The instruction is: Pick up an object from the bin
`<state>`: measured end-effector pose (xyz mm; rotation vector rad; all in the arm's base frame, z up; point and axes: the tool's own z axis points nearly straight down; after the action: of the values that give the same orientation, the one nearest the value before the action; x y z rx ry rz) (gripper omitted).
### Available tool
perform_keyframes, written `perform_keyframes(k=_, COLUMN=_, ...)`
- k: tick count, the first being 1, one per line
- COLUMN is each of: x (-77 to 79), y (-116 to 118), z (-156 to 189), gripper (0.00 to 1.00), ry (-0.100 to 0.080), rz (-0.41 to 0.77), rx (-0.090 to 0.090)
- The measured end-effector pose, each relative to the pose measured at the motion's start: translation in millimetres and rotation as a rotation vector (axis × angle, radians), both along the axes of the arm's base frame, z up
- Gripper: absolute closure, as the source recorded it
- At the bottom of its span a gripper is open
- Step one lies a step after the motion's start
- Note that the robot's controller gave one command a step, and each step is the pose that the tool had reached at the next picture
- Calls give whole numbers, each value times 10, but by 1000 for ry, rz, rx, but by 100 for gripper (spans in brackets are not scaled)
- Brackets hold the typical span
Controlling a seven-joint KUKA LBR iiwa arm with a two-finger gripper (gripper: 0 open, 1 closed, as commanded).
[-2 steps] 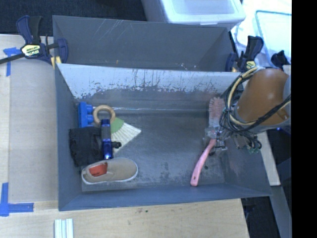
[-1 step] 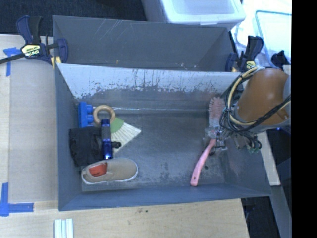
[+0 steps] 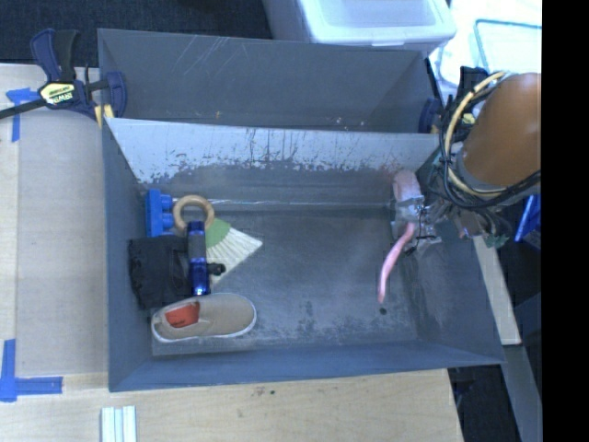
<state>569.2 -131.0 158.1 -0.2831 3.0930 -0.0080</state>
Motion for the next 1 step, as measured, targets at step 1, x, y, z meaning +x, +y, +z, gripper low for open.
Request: perform_keyframes(k=1, x=-129, y=96, z=-25, gripper=100, ry=22, rz=13, rx=4)
